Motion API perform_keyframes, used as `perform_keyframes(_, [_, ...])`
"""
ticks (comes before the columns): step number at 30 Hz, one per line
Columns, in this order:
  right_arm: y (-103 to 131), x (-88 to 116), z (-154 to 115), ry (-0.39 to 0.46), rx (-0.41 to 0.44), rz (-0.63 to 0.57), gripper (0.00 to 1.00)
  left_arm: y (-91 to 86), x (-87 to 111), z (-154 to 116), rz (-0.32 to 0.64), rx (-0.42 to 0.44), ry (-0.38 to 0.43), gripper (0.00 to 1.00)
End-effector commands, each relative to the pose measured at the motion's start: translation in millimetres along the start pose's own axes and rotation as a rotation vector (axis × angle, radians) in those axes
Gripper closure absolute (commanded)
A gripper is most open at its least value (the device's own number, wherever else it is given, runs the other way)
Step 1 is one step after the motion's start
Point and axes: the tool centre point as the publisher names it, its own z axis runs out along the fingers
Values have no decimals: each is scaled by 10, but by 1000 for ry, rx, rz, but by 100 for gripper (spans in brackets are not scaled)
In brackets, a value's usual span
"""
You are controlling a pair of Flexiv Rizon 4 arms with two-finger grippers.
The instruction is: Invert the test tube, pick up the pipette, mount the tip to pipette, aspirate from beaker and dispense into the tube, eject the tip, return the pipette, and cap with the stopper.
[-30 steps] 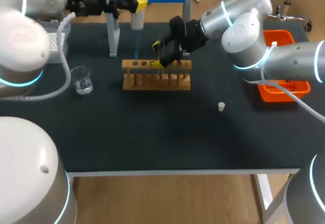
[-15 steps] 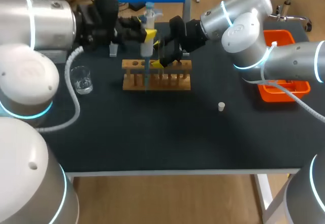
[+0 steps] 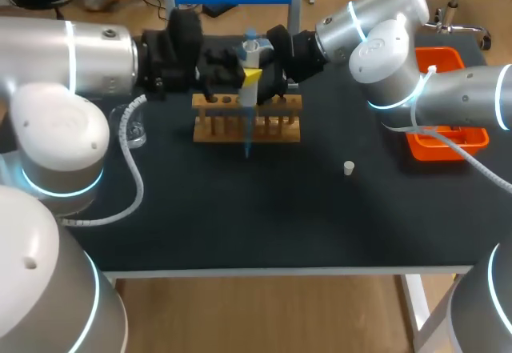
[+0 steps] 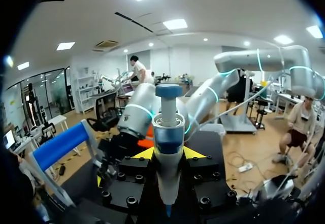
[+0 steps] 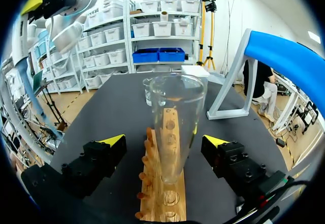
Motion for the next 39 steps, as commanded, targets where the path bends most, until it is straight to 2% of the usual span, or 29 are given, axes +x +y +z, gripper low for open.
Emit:
perform_keyframes(1, [1, -14, -3, 4, 3, 0, 0, 14, -67, 51, 14, 11, 44, 100])
perform_keyframes(14, [1, -14, -3, 4, 3, 0, 0, 110, -81, 68, 2, 5, 59, 100])
perform_keyframes(32, [1, -14, -3, 4, 3, 0, 0, 99, -62, 62, 8, -1, 72, 100])
perform_keyframes(39, [3, 146, -336, -10, 22, -49, 0, 99, -62, 62, 8, -1, 72, 100])
